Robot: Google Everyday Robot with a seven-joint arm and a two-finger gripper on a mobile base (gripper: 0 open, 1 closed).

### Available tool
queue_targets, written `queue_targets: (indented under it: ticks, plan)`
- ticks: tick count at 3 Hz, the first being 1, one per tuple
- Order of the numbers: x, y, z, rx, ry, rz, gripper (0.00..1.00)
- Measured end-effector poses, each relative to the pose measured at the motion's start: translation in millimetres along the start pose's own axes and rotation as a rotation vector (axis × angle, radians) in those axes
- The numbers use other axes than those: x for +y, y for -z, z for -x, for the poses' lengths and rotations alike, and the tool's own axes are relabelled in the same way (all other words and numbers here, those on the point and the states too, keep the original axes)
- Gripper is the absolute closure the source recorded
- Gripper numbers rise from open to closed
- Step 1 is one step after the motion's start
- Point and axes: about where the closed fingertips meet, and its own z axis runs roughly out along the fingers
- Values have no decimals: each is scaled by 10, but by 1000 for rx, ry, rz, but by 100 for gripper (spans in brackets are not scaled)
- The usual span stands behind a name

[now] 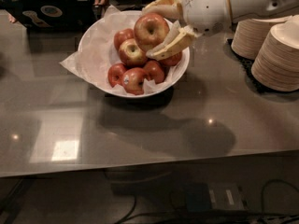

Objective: Pick apple from white bowl

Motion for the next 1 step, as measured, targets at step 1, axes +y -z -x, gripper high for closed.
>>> queue_targets:
  ticks: [1]
  plan:
    - [3,21,-4,0,-2,-3,100]
